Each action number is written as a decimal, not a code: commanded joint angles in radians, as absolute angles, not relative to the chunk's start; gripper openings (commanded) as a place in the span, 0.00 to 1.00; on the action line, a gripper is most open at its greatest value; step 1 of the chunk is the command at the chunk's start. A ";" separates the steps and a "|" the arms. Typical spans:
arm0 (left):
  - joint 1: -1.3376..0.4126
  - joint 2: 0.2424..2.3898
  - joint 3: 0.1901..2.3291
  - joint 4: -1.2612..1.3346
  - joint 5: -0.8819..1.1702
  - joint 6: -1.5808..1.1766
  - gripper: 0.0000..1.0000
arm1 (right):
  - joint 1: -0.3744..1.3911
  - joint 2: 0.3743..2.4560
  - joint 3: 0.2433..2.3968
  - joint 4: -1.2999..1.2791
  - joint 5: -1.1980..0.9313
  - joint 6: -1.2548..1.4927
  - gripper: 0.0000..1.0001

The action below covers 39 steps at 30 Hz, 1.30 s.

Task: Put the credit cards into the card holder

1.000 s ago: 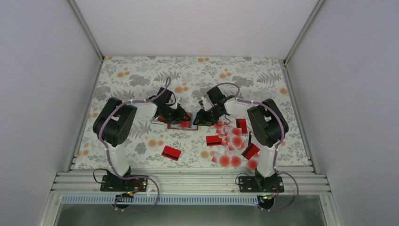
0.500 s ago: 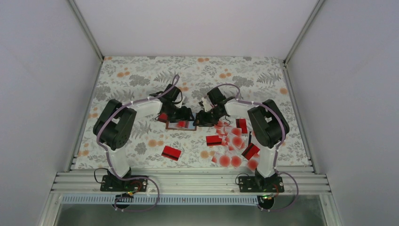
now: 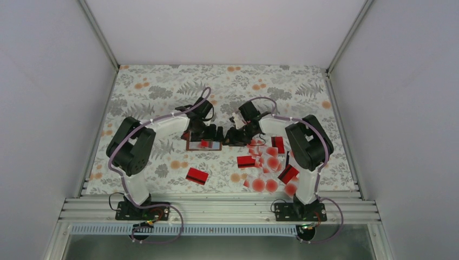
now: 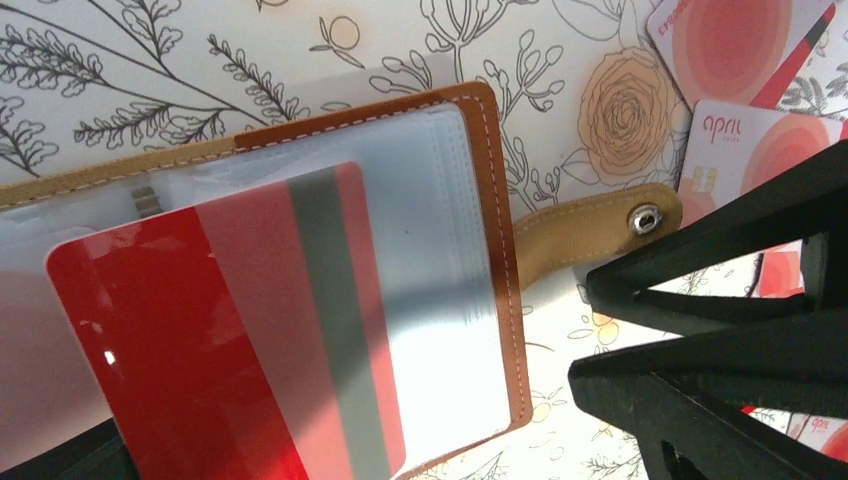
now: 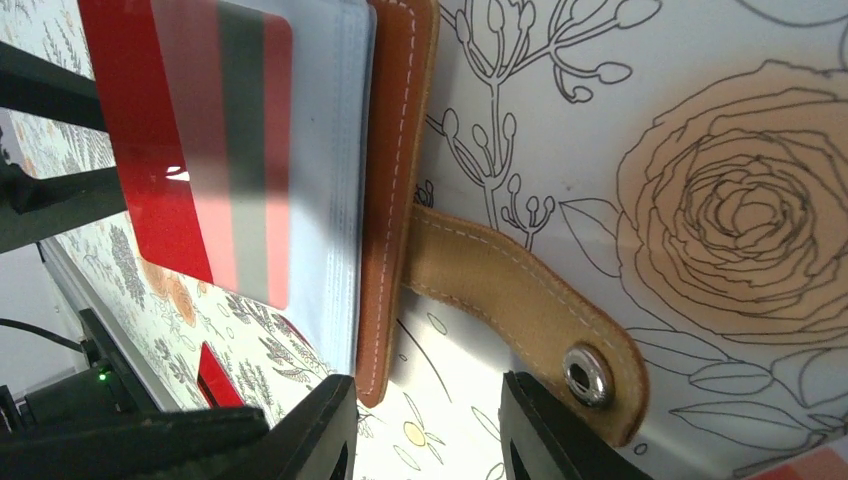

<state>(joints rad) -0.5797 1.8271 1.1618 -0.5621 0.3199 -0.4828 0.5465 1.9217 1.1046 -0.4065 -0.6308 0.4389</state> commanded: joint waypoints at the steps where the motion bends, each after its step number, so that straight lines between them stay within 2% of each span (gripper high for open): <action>1: -0.608 1.780 1.180 -0.609 0.265 -0.462 1.00 | 0.565 1.946 1.063 -0.443 -0.598 0.450 0.37; 9: -0.634 1.769 1.194 -0.687 0.098 -0.469 1.00 | 0.565 1.930 1.070 -0.452 -0.606 0.451 0.37; 14: -0.639 1.777 1.173 -0.654 0.127 -0.461 1.00 | 0.565 1.936 1.085 -0.457 -0.613 0.452 0.36; 23: -0.638 1.822 1.193 -0.643 0.146 -0.448 0.86 | 0.565 1.960 1.103 -0.455 -0.620 0.447 0.35; 28: -0.639 1.832 1.196 -0.662 0.117 -0.450 0.84 | 0.565 1.964 1.107 -0.454 -0.622 0.447 0.35; 34: -0.639 1.839 1.186 -0.635 0.156 -0.453 0.77 | 0.565 1.971 1.107 -0.456 -0.625 0.442 0.34; 39: -0.638 1.844 1.194 -0.629 0.183 -0.457 0.73 | 0.566 1.980 1.110 -0.454 -0.630 0.439 0.29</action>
